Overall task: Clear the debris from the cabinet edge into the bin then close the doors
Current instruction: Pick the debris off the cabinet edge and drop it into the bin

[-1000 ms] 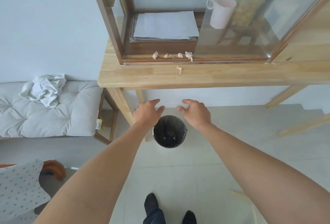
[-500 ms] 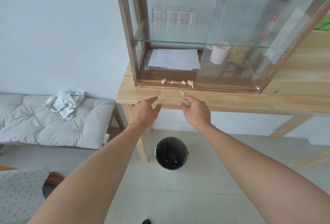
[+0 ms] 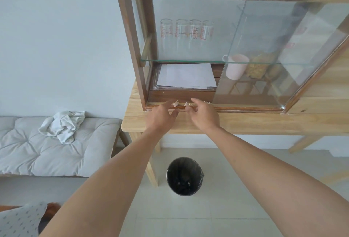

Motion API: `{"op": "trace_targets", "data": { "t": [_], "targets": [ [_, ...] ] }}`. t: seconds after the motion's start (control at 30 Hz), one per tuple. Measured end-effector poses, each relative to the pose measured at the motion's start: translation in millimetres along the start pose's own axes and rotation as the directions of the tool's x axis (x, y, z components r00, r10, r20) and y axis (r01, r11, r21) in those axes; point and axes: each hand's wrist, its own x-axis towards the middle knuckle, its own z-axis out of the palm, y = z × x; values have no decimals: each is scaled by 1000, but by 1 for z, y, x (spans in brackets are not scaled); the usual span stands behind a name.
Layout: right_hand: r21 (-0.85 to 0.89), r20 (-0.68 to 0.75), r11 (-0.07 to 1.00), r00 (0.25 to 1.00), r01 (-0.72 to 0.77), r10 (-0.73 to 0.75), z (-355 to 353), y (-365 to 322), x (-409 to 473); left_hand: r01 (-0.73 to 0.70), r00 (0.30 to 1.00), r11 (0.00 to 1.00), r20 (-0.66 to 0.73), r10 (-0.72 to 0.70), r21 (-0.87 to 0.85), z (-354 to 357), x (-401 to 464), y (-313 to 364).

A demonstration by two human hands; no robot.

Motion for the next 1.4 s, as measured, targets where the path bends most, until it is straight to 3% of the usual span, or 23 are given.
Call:
{"op": "trace_targets", "data": {
  "t": [0.43,0.77,1.13,1.4],
  "targets": [
    [-15,-56,1000,998,0,-1,12,-1,8,0,1000,994,-26,-3,-113,10,18,-5],
    [36,-73,999,997,-13,16,-3,9,-33,57,996,987,-59,-66,-152,-4,-19,-2],
    [97,40,995,999,-4,0,-17,45,-92,49,999,995,-14,-50,-89,3,-91,3],
    [57,140,994,987,-91,82,1,88,-116,109,988,992,113,-102,-62,39,-120,-10]
  ]
}}
